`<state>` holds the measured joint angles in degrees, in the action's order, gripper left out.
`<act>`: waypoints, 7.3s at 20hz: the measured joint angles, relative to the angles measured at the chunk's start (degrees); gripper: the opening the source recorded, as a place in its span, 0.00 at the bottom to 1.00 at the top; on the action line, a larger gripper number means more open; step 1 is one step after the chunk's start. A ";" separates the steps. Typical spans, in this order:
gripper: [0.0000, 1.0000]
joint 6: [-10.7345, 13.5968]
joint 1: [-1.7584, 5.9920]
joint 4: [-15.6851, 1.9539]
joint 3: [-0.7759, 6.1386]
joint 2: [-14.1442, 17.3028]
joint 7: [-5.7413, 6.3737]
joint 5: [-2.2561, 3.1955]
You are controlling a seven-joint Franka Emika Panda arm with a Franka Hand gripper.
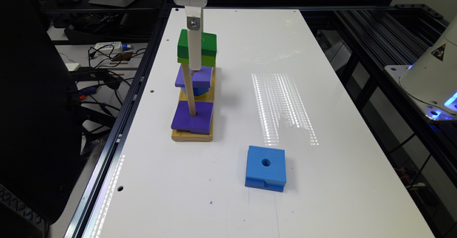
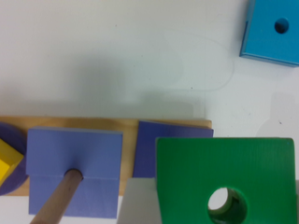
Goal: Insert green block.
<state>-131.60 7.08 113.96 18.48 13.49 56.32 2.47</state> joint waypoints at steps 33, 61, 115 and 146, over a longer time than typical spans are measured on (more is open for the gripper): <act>0.00 -0.91 0.06 -0.23 -0.12 0.31 0.00 0.16; 0.00 -1.60 -0.02 -0.51 0.01 0.60 0.00 0.16; 0.00 -3.91 0.20 -2.42 -0.20 5.18 0.01 1.47; 0.00 -5.68 0.20 -2.41 -0.29 7.50 0.05 2.23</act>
<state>-137.29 7.28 111.55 18.20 21.00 56.37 4.69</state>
